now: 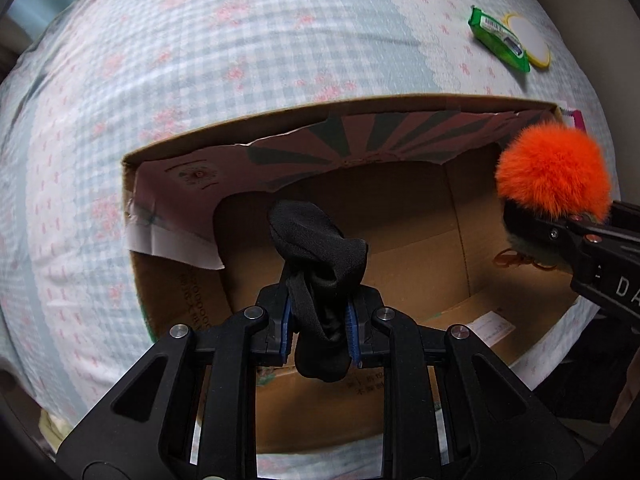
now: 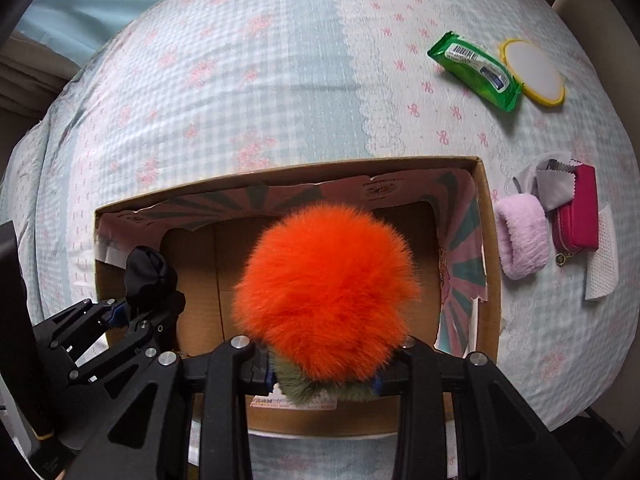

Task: Organize soft objects
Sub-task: 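Carry the sock and pompom over the cardboard box with both tools, then open both tools to drop the sock and pompom, then withdraw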

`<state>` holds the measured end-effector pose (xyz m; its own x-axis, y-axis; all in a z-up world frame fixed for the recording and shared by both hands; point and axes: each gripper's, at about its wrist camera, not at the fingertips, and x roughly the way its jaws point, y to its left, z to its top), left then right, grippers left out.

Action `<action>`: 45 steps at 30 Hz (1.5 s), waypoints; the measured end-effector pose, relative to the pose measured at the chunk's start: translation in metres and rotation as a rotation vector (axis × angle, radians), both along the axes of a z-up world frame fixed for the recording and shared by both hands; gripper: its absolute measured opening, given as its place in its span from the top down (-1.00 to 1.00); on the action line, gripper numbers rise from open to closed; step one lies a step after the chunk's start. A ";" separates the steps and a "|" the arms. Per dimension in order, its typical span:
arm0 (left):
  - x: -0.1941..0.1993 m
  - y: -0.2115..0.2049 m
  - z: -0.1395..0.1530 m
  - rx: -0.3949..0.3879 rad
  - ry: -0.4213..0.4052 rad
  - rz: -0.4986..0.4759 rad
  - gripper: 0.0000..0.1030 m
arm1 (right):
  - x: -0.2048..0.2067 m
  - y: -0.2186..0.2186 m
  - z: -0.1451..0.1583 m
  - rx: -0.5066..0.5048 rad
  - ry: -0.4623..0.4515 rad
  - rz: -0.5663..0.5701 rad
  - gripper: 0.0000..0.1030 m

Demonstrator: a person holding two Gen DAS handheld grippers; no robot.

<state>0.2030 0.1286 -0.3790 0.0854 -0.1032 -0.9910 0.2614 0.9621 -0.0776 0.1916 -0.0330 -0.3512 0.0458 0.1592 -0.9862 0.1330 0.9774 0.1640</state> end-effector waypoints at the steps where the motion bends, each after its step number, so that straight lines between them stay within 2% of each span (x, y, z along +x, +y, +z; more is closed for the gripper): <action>1: 0.002 -0.002 -0.006 0.006 0.010 -0.014 0.65 | 0.003 0.000 -0.005 0.003 0.013 0.000 0.41; 3: 0.005 -0.006 -0.015 0.014 0.026 -0.037 0.60 | 0.008 0.001 -0.013 0.013 0.032 0.005 0.40; 4: 0.006 -0.008 -0.018 0.013 0.038 -0.049 0.29 | 0.011 0.001 -0.016 0.022 0.042 0.006 0.40; 5: 0.007 -0.010 -0.021 0.012 0.046 -0.062 -0.49 | 0.013 0.001 -0.019 0.035 0.046 0.005 0.39; 6: 0.007 -0.013 -0.023 0.017 0.047 -0.077 -0.95 | 0.015 0.001 -0.021 0.043 0.045 0.002 0.18; 7: 0.007 -0.015 -0.024 0.019 0.049 -0.094 -1.00 | 0.017 0.001 -0.024 0.046 0.051 -0.004 0.00; 8: 0.008 -0.017 -0.025 0.010 0.055 -0.110 -1.00 | 0.019 0.000 -0.029 0.050 0.071 -0.007 -0.57; 9: 0.007 -0.018 -0.025 -0.003 0.057 -0.118 -1.00 | 0.021 0.000 -0.036 0.052 0.098 -0.006 -1.00; 12: 0.007 -0.021 -0.026 -0.018 0.056 -0.120 -1.00 | 0.024 -0.001 -0.048 0.039 0.143 0.004 -0.99; 16: 0.008 -0.020 -0.030 -0.020 0.057 -0.108 -1.00 | 0.022 -0.002 -0.052 0.047 0.139 -0.001 -0.99; 25: 0.005 -0.019 -0.021 -0.005 0.026 -0.109 -1.00 | 0.016 -0.002 -0.034 0.042 0.100 0.022 -0.99; 35: -0.012 -0.017 0.025 -0.016 -0.052 -0.081 -1.00 | -0.003 0.003 0.020 0.027 -0.005 0.026 -0.99; 45: -0.054 0.008 0.108 -0.055 -0.192 -0.011 -1.00 | -0.050 -0.009 0.116 -0.043 -0.196 0.059 -0.99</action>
